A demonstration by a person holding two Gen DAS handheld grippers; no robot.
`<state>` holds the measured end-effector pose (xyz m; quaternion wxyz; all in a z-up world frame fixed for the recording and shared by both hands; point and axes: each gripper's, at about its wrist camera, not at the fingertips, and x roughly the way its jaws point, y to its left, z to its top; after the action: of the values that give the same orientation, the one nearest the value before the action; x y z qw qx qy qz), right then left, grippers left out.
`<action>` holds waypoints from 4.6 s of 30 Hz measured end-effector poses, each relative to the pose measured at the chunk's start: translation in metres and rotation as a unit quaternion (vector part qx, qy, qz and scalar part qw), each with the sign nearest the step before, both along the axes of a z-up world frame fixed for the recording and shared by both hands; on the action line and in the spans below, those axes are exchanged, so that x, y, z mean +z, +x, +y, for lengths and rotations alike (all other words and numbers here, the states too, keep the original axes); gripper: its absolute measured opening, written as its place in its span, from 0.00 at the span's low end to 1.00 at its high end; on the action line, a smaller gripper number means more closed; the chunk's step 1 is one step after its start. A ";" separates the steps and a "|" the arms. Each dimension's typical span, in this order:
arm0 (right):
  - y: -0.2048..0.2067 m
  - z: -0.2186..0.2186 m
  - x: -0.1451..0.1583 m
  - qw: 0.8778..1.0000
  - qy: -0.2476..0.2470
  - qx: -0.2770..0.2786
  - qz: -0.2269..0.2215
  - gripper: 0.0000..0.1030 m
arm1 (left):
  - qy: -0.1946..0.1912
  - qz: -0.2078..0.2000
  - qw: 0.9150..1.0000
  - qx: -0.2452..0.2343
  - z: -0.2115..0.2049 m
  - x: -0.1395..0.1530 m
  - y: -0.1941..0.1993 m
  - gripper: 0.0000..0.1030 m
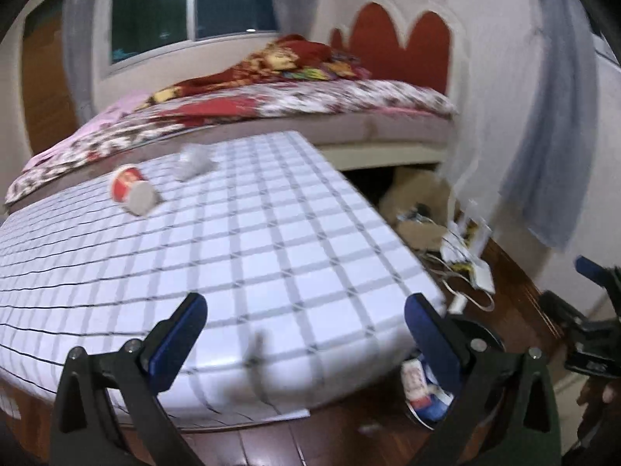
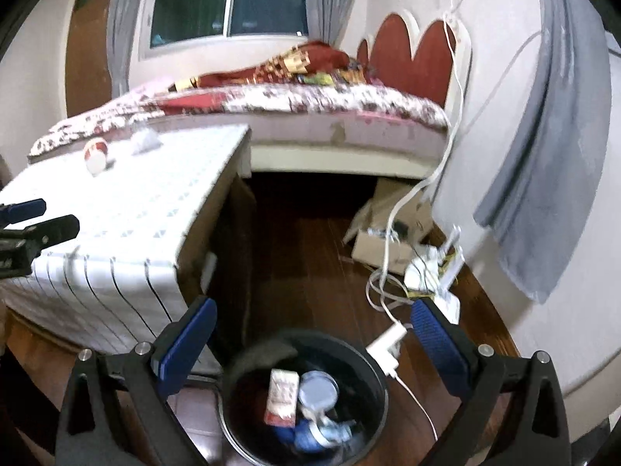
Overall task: Collect trash
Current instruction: 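Move both tools back toward the table, then grasp the red paper cup with the left tool while the right tool grasps the clear plastic bag, then carry the red cup and clear plastic bag over the black bin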
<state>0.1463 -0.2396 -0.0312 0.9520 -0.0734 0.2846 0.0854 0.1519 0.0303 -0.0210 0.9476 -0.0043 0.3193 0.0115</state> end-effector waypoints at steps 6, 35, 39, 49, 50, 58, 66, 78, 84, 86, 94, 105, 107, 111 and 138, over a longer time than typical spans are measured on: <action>0.020 0.037 0.015 1.000 0.011 0.020 -0.015 0.99 | 0.009 -0.010 0.998 0.068 0.060 0.006 0.015 0.99; 0.266 0.284 -0.013 0.979 -0.024 0.173 0.107 0.99 | -0.042 0.076 0.977 0.194 0.242 -0.041 0.199 0.89; 0.275 0.324 -0.014 0.973 -0.027 0.201 0.107 0.99 | -0.057 0.075 0.980 0.178 0.264 -0.042 0.195 0.79; 0.307 0.398 -0.014 0.967 -0.023 0.218 0.129 0.99 | -0.077 0.074 0.982 0.156 0.292 -0.038 0.205 0.79; 0.312 0.402 -0.014 0.967 -0.020 0.214 0.136 0.99 | -0.079 0.073 0.982 0.157 0.294 -0.038 0.206 0.79; 0.327 0.409 -0.020 0.967 0.007 0.194 0.168 0.96 | -0.102 0.066 0.978 0.170 0.306 -0.039 0.207 0.74; 0.318 0.400 -0.019 0.962 -0.001 0.211 0.173 0.43 | -0.091 0.060 0.984 0.138 0.298 -0.036 0.198 0.60; 0.257 0.334 0.020 0.969 0.023 0.211 0.124 0.42 | -0.059 0.039 0.992 0.106 0.259 -0.005 0.157 0.60; 0.217 0.299 0.036 0.973 0.026 0.203 0.107 0.42 | -0.046 0.039 0.994 0.092 0.232 0.006 0.133 0.59; 0.202 0.287 0.042 0.974 0.025 0.201 0.099 0.43 | -0.042 0.038 0.995 0.082 0.220 0.009 0.123 0.59; 0.147 0.238 0.064 0.980 0.021 0.186 0.064 0.43 | -0.040 0.026 0.998 0.050 0.177 0.024 0.086 0.59; 0.076 0.175 0.084 0.987 0.025 0.159 0.026 0.43 | -0.034 0.000 0.999 -0.003 0.120 0.043 0.040 0.59; 0.063 0.164 0.086 0.988 0.025 0.153 0.019 0.43 | -0.033 -0.005 0.999 -0.013 0.108 0.045 0.033 0.59; 0.040 0.140 0.092 0.990 0.027 0.141 0.006 0.43 | -0.031 -0.014 0.999 -0.035 0.086 0.050 0.018 0.59; -0.023 -0.021 0.056 0.998 0.051 0.037 0.004 0.43 | -0.023 -0.006 0.988 -0.155 -0.061 0.033 -0.013 0.59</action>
<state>0.1237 -0.2606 0.0244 0.9497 -0.0351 0.2805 0.1348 0.1393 -0.0302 0.0118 0.9393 0.0233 0.3108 -0.1432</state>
